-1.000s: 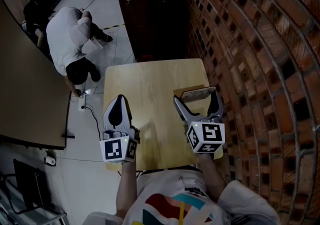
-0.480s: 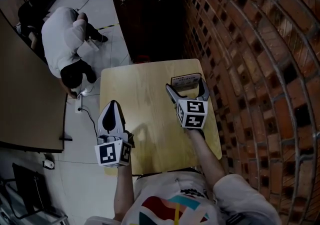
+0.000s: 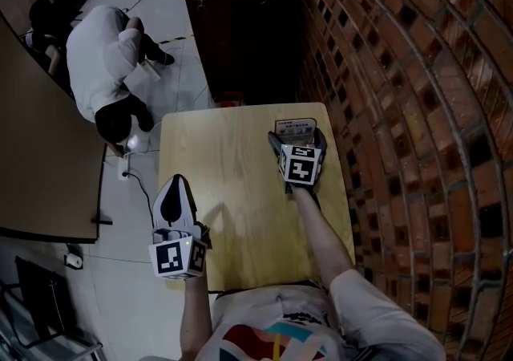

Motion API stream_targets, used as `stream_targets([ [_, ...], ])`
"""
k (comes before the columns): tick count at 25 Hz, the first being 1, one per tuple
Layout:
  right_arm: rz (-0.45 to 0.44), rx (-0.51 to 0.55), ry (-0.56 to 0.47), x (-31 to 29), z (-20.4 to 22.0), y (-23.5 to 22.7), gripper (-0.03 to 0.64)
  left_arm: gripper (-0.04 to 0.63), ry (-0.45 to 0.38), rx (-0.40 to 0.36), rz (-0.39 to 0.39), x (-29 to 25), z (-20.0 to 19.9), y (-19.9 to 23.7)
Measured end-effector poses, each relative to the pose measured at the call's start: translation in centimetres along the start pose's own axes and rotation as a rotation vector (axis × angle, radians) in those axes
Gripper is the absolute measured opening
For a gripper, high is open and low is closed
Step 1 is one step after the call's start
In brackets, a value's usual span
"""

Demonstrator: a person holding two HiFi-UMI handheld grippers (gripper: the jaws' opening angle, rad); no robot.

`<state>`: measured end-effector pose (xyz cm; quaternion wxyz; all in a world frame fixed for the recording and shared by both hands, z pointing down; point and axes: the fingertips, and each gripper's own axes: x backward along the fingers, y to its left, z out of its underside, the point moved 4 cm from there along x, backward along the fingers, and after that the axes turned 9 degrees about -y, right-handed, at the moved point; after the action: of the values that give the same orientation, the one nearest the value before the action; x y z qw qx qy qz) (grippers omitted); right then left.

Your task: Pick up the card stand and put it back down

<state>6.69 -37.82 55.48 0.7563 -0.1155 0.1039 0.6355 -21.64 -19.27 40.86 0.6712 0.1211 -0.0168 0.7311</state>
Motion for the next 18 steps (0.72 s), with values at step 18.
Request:
stream_targets([
  [18, 0.007, -0.026, 0.092, -4.6, 2.3, 0.0, 0.574, 0.005, 0.051, -0.02, -0.01, -0.1, 1.9, 1.2],
])
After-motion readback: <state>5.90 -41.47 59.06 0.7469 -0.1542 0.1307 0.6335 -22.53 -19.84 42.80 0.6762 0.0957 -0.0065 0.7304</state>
